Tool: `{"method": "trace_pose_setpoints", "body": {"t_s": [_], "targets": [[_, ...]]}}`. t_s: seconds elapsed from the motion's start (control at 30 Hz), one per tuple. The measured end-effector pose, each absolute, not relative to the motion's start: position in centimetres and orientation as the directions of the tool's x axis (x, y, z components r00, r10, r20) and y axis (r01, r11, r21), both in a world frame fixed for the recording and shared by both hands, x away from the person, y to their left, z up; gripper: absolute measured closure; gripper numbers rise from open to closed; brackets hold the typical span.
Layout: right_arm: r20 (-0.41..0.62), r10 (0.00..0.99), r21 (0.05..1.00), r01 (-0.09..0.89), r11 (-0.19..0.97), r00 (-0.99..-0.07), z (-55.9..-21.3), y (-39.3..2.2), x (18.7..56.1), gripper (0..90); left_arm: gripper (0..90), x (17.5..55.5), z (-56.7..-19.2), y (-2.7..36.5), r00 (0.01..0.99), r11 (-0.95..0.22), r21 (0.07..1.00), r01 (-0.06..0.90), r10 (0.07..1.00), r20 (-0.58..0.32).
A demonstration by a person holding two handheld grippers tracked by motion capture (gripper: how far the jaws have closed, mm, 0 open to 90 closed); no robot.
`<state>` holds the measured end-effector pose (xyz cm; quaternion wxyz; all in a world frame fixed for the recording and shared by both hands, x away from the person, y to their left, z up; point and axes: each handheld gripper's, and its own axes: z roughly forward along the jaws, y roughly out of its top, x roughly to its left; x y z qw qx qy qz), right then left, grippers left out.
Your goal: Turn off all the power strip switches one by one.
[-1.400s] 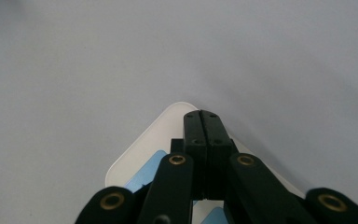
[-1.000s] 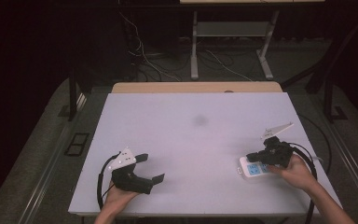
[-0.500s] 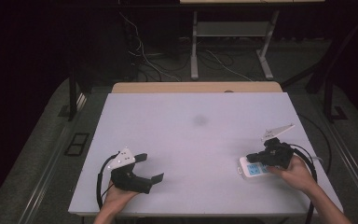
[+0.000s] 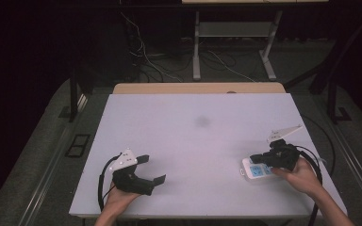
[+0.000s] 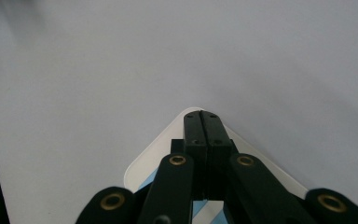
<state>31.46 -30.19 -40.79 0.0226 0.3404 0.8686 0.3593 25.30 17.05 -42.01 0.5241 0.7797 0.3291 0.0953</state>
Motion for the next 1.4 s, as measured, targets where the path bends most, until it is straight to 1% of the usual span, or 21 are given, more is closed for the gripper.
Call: {"method": "trace_pose_setpoints", "body": {"t_s": [0.27,0.6,0.97,1.4], "targets": [[0.207,0.617,0.660,0.574,0.485,-0.760,-39.6,-31.1,31.2,90.0,0.8,25.3,-42.0,17.0,0.766,-0.234,0.881,0.412,0.613,-0.195],[0.196,0.625,0.665,0.570,0.482,-0.756,-38.6,-32.0,30.8,90.0,0.8,25.3,-42.0,17.0,0.767,-0.234,0.881,0.411,0.611,-0.195],[0.188,0.640,0.666,0.575,0.474,-0.745,-38.0,-33.1,30.7,90.0,0.8,25.3,-42.0,17.0,0.766,-0.233,0.881,0.411,0.612,-0.195],[0.198,0.663,0.660,0.598,0.455,-0.722,-38.3,-34.2,31.0,90.0,0.8,25.3,-42.0,17.0,0.765,-0.232,0.882,0.411,0.613,-0.195]]}}
